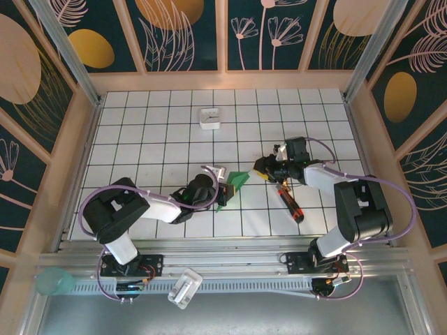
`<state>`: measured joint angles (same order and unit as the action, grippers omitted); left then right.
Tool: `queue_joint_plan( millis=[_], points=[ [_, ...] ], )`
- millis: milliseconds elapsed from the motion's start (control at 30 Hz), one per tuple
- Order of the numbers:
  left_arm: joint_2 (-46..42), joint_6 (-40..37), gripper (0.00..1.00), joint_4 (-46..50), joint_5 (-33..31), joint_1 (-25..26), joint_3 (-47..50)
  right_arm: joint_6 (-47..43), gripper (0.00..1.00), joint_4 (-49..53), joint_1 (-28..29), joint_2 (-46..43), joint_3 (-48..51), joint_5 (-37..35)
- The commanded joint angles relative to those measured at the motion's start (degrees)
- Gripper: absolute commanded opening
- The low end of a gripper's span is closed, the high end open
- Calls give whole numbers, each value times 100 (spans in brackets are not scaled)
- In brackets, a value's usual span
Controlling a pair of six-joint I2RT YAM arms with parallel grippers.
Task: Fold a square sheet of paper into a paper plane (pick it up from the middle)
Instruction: Fold the wing for the fifth time at the center of the table.
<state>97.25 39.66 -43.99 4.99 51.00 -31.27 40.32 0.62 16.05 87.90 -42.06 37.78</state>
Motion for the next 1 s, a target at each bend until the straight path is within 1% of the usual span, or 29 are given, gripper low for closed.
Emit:
queue_joint_plan(
  millis=[0, 167, 300, 467, 967],
  points=[
    [205, 481, 0, -277, 238, -127, 116, -164, 37, 31, 10, -20, -117, 19],
    [345, 766, 0, -516, 617, -380, 240, -166, 37, -15, 70, 109, -157, 54],
    [460, 897, 0, -690, 770, -434, 291, -172, 37, -40, 134, 180, -196, 54],
    [644, 1242, 0, -1080, 965, -554, 432, -191, 36, -54, 240, 325, -290, 97],
    [727, 1767, 0, -1792, 929, -673, 797, -516, 36, 42, 753, 596, -642, -77]
  ],
)
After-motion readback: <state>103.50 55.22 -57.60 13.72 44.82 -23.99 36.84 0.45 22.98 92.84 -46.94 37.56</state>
